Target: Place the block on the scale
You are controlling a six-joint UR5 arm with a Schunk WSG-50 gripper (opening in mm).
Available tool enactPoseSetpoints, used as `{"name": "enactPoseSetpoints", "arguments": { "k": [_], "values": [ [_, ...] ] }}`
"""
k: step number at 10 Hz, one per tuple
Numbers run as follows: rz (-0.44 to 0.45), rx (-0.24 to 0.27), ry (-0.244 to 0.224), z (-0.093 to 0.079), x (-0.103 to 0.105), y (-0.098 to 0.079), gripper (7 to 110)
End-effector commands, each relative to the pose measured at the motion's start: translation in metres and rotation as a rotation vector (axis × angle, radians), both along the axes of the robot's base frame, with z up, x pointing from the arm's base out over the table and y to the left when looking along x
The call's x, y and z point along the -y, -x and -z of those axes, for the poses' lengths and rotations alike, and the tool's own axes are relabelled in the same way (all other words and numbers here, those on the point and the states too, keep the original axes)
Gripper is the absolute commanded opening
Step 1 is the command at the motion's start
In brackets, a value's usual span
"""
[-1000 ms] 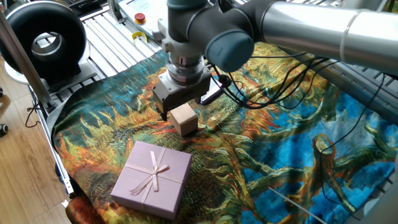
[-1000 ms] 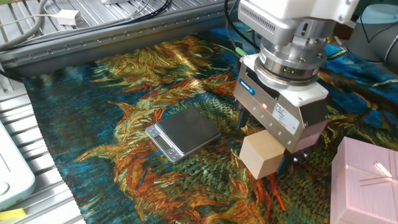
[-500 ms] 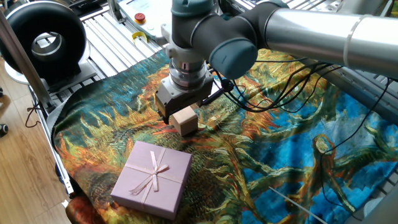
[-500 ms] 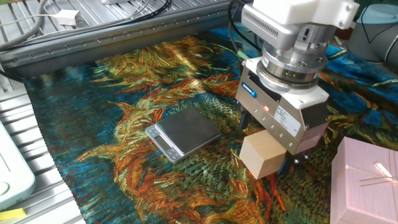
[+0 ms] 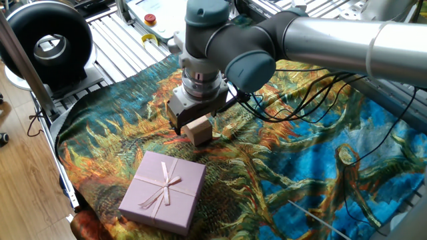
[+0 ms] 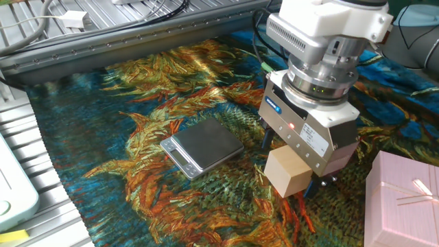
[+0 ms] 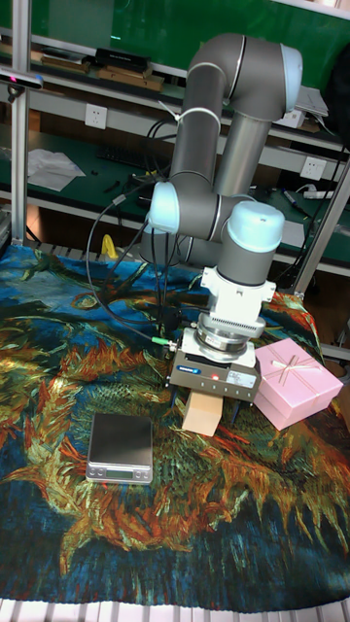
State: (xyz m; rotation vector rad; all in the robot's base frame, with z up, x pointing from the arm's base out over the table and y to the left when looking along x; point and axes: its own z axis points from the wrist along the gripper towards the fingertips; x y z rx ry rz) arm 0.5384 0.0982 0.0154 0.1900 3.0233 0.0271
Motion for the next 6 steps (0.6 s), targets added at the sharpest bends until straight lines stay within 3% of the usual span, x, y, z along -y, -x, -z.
{"name": "enactPoseSetpoints", "arguments": {
  "k": [1, 3, 6],
  "values": [
    [0.030, 0.022, -0.032, 0.0011, -0.0055, -0.0064, 66],
    [0.060, 0.013, -0.019, 0.0013, -0.0016, -0.0047, 66],
    [0.060, 0.020, -0.045, 0.0009, -0.0079, -0.0065, 66]
  ]
}}
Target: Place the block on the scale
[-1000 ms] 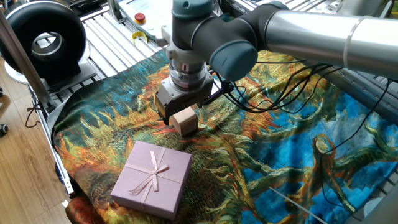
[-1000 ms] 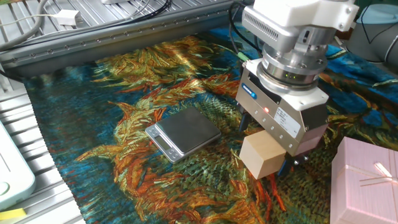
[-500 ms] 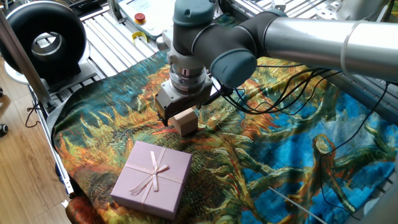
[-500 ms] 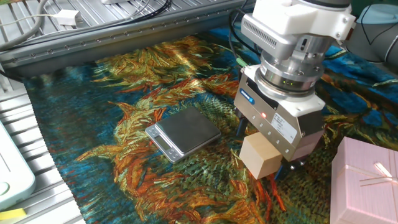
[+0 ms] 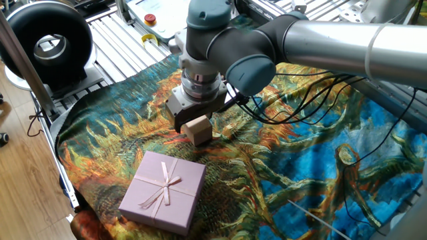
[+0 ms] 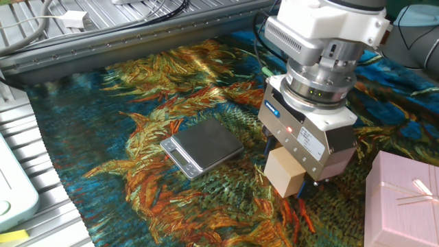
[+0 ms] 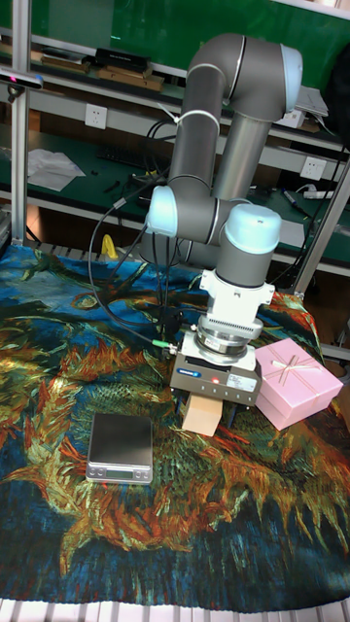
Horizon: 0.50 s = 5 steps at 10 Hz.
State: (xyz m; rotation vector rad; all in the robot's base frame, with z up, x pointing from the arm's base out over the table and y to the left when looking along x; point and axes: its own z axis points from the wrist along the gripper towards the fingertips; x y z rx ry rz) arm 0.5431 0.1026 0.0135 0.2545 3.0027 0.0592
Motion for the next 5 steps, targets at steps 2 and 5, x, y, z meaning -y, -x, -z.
{"name": "enactPoseSetpoints", "arguments": {
  "k": [2, 5],
  "values": [
    [0.016, 0.004, -0.025, -0.0011, -0.0042, -0.0017, 66],
    [0.015, 0.004, -0.022, -0.0007, -0.0028, -0.0014, 66]
  ]
}}
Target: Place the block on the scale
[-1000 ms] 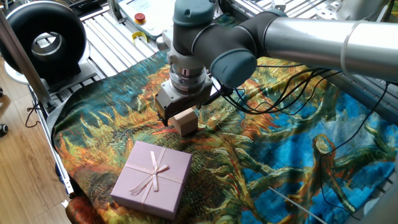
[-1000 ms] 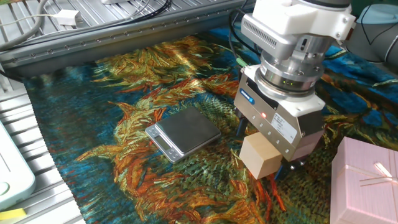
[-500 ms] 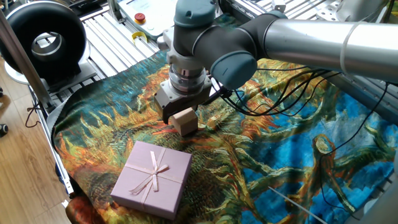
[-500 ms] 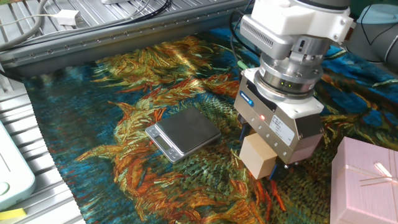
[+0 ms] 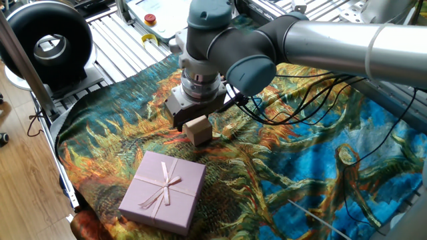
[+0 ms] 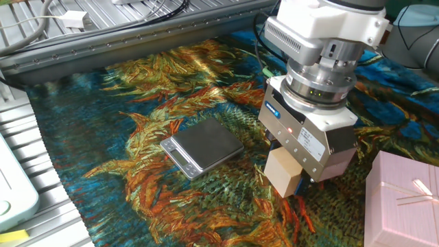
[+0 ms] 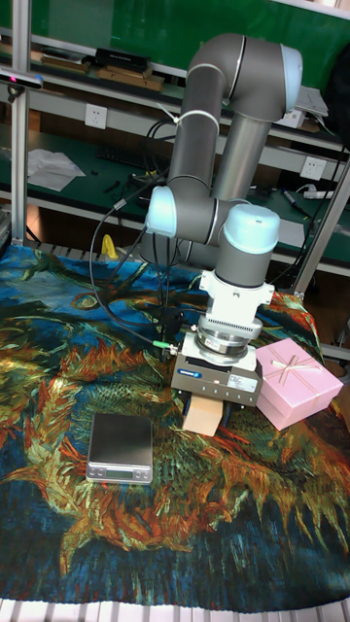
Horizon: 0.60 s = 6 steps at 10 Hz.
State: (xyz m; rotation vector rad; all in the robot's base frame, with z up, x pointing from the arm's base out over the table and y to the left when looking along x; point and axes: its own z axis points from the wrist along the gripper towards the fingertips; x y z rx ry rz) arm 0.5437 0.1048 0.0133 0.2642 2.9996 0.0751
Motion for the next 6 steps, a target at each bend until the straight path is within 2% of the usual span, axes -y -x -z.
{"name": "enactPoseSetpoints", "arguments": {
  "k": [1, 2, 3, 4, 6],
  "values": [
    [0.011, 0.001, -0.008, 0.000, 0.001, 0.000, 66],
    [0.012, 0.002, 0.005, 0.001, 0.006, 0.000, 66],
    [0.014, 0.001, 0.010, 0.001, 0.008, 0.001, 7],
    [0.016, -0.010, 0.011, 0.002, 0.009, 0.005, 7],
    [0.039, -0.048, 0.052, 0.002, 0.017, 0.013, 7]
  ]
}}
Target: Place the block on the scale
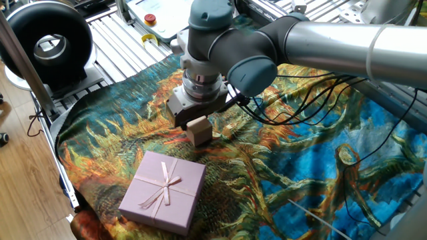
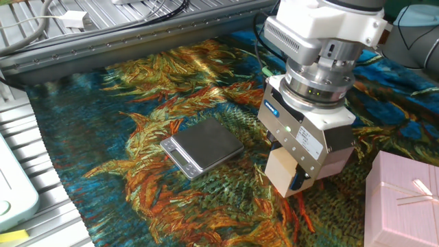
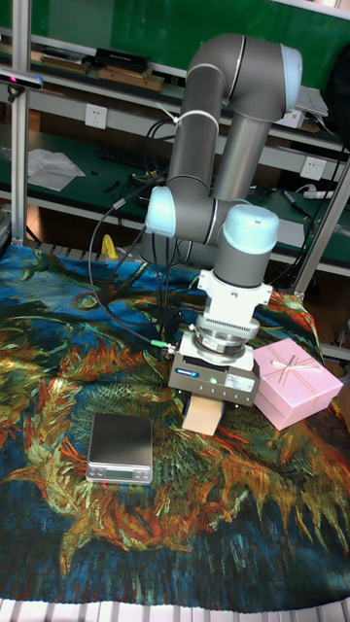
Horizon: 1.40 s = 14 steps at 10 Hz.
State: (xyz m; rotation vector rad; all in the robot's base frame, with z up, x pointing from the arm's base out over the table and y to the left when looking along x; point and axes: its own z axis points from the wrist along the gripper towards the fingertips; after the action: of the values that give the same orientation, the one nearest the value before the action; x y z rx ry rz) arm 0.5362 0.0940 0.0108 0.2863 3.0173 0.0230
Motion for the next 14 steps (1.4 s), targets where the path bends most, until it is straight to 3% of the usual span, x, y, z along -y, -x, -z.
{"name": "enactPoseSetpoints", "arguments": {
  "k": [1, 5, 11, 14],
  "values": [
    [0.035, -0.037, 0.031, -0.003, 0.006, 0.007, 7],
    [0.031, -0.039, 0.045, -0.001, 0.012, 0.009, 7],
    [0.039, -0.042, 0.053, -0.037, 0.019, 0.002, 7],
    [0.045, -0.016, 0.070, -0.038, 0.024, -0.005, 7]
  ]
}}
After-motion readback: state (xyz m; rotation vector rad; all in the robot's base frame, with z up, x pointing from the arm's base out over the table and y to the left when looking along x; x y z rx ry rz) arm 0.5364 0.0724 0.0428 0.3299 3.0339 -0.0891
